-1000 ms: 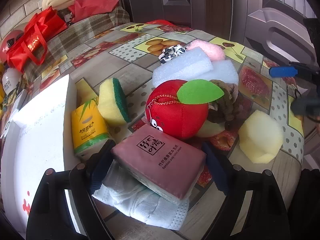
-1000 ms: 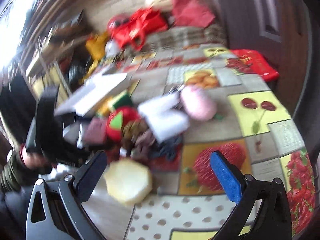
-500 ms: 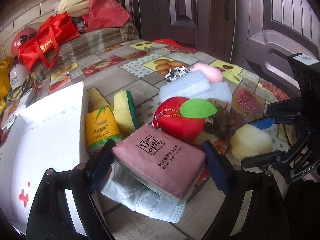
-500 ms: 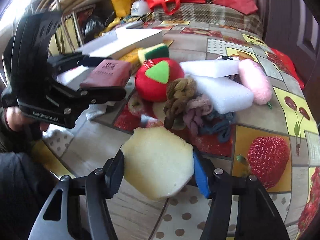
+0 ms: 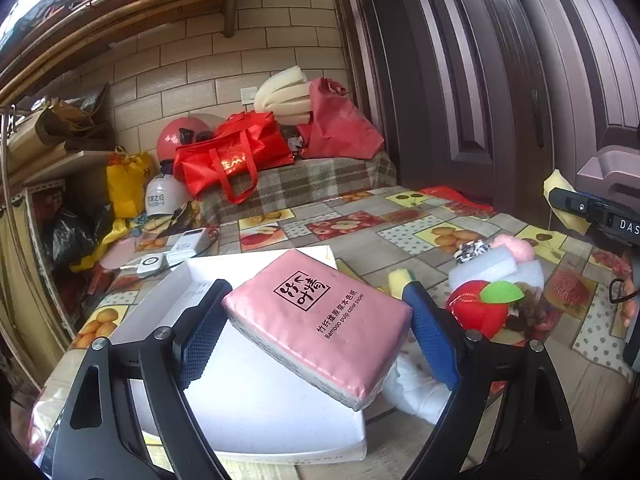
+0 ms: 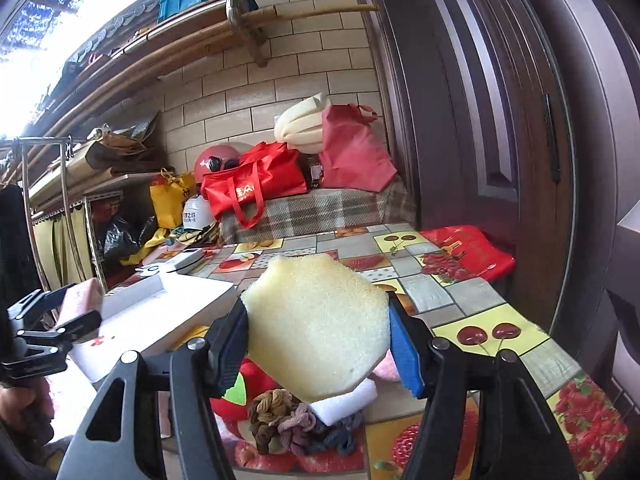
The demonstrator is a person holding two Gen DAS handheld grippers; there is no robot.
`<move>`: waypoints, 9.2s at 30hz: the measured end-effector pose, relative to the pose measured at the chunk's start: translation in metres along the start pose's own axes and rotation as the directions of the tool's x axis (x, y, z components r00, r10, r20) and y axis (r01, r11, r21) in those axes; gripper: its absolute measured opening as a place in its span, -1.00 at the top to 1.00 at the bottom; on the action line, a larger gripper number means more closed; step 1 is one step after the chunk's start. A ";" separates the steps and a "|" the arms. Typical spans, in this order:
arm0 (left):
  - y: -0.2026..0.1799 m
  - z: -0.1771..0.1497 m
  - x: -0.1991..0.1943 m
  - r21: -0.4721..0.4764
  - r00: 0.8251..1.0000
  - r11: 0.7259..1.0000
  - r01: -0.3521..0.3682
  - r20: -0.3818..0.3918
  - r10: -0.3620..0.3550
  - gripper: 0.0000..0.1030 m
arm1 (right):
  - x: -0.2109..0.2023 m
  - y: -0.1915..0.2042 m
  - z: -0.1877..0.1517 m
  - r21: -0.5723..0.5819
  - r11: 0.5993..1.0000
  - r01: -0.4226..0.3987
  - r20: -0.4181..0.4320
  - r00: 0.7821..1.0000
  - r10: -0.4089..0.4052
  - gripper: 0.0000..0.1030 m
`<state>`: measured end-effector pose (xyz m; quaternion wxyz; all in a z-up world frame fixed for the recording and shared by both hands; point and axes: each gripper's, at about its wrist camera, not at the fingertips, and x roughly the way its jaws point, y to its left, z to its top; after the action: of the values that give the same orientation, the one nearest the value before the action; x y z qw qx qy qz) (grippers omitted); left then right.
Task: Organize soft objects
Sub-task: 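Release the pouch in the white tray with left tool while right tool releases the sponge, then grasp the white cloth mask with the right tool while the left tool returns to the table, then grasp the red apple plush with the left tool while the right tool holds the mask, then lower the apple plush into the tray with left tool while right tool releases the mask, then grasp the knotted rope toys with the right tool while the left tool returns to the table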
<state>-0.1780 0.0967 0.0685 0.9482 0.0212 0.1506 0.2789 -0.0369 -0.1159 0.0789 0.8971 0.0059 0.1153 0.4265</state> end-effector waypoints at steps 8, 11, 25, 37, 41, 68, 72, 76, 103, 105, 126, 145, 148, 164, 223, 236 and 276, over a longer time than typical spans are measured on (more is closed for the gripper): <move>0.025 -0.009 0.001 -0.096 0.999 0.995 -0.031 -0.010 0.030 -0.70 | 0.003 0.026 -0.016 -0.035 0.999 -0.042 -0.024 0.999 0.041 -0.21; 0.037 -0.011 0.001 -0.135 0.998 0.989 -0.062 -0.020 0.060 -0.70 | 0.005 0.041 -0.014 -0.052 0.996 -0.073 -0.023 0.997 0.071 -0.21; 0.085 -0.025 0.012 -0.168 0.982 0.968 -0.185 -0.073 0.175 -0.70 | 0.023 0.117 -0.016 -0.140 0.964 -0.224 -0.066 0.974 0.217 -0.21; 0.115 -0.025 0.039 -0.190 0.976 0.961 -0.203 -0.124 0.182 -0.71 | 0.057 0.191 -0.024 -0.170 0.917 -0.361 -0.142 0.930 0.340 -0.21; 0.126 -0.025 0.056 -0.218 0.973 0.958 -0.189 -0.177 0.152 -0.71 | 0.073 0.203 -0.029 -0.181 0.918 -0.352 -0.167 0.931 0.324 -0.20; 0.174 -0.035 0.054 -0.426 0.970 0.880 -0.212 -0.203 0.135 -1.00 | 0.094 0.216 -0.026 -0.160 0.939 -0.304 -0.170 0.946 0.277 -1.00; 0.172 -0.035 0.054 -0.425 0.970 0.880 -0.212 -0.202 0.136 -1.00 | 0.094 0.215 -0.027 -0.156 0.940 -0.304 -0.172 0.945 0.277 -1.00; 0.172 -0.035 0.054 -0.428 0.970 0.879 -0.212 -0.203 0.135 -1.00 | 0.094 0.215 -0.026 -0.157 0.939 -0.306 -0.173 0.945 0.279 -1.00; 0.077 -0.019 0.028 -0.184 0.996 0.982 -0.042 -0.086 0.026 -1.00 | 0.043 0.108 -0.039 -0.067 0.934 -0.352 -0.360 0.881 0.306 -1.00; 0.068 -0.018 0.028 -0.170 0.996 0.985 -0.020 -0.088 0.005 -1.00 | 0.047 0.118 -0.054 -0.098 0.917 -0.388 -0.459 0.835 0.304 -0.99; -0.009 -0.007 0.030 -0.042 0.971 0.978 0.203 -0.123 -0.207 -0.99 | 0.009 0.058 -0.053 -0.069 0.950 -0.306 -0.400 0.881 0.254 0.30; -0.133 -0.003 0.124 0.037 0.813 0.909 0.415 -0.464 -0.353 -0.25 | 0.015 -0.085 -0.048 0.365 0.925 -0.108 -0.293 0.930 0.224 0.28; -0.127 0.003 0.113 0.037 0.845 0.916 0.399 -0.403 -0.352 -0.24 | 0.016 -0.089 -0.048 0.374 0.920 -0.119 -0.283 0.930 0.235 0.28; -0.050 0.009 0.038 0.012 0.976 0.979 0.203 -0.084 -0.201 -0.25 | 0.001 -0.029 -0.010 0.144 0.985 -0.098 -0.028 0.994 0.103 0.23; 0.146 -0.028 0.070 -0.348 0.962 0.912 -0.217 -0.233 0.140 -0.31 | 0.126 0.223 -0.032 -0.271 0.883 -0.383 -0.307 0.904 0.298 0.20; 0.163 -0.033 0.068 -0.422 0.959 0.875 -0.236 -0.248 0.139 -1.00 | 0.135 0.221 -0.033 -0.259 0.901 -0.349 -0.354 0.902 0.247 -0.59; 0.123 -0.019 0.035 -0.273 0.971 0.931 -0.241 -0.081 0.227 -1.00 | 0.085 0.200 -0.030 -0.254 0.903 -0.346 -0.190 0.933 0.304 -0.99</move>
<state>-0.2202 0.2186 0.0558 0.8977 -0.1025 0.1288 0.4086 -0.1443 0.0740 0.0541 0.7938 -0.1347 0.1156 0.5817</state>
